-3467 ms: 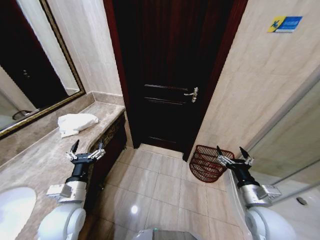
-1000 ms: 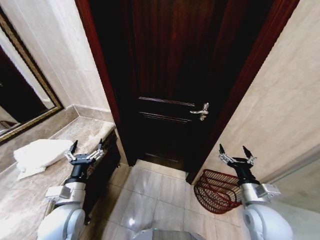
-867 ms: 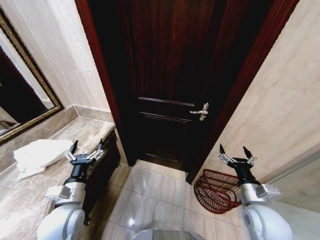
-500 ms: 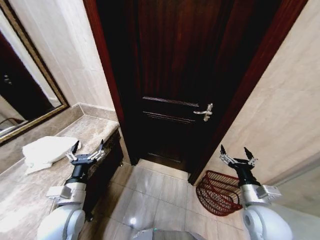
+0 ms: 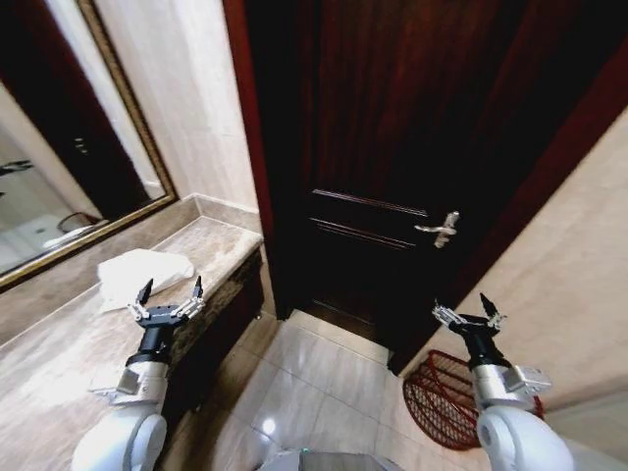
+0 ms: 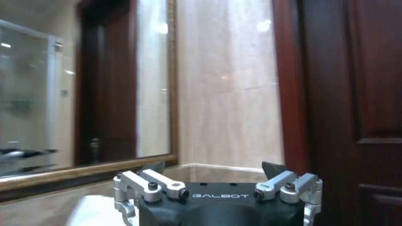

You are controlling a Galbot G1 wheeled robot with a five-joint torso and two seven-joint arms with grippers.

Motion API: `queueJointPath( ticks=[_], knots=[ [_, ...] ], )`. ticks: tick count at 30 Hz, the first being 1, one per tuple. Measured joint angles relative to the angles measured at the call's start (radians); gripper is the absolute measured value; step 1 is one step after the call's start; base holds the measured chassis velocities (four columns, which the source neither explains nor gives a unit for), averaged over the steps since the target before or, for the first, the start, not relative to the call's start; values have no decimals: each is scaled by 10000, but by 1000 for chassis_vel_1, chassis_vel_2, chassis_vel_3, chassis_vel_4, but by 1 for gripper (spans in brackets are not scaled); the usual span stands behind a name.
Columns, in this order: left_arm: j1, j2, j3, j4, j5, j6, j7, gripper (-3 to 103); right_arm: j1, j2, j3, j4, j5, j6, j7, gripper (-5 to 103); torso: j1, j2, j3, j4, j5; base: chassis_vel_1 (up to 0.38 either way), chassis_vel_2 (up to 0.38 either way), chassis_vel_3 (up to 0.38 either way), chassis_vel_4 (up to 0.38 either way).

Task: Discard the used towel into the hamper.

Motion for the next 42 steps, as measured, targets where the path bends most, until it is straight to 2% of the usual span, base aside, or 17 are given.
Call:
queueJointPath(
  ticks=[24, 31, 42],
  knots=[
    [56, -116, -33, 10, 123, -94, -2, 100, 222, -260, -83, -196, 184, -80, 54, 100, 1, 0, 1, 0, 0, 107, 105, 108, 103],
    [40, -129, -12, 104, 130, -221, -45, 100, 369, -282, -211, -191, 375, -121, 302, 100, 1, 0, 0, 2, -1, 51, 49, 56, 48],
    [38, -135, -35, 148, 170, -335, -72, 100, 343, -332, -80, -333, 300, -65, -70, 100, -1, 0, 0, -2, 0, 0, 0, 0, 0]
  ],
)
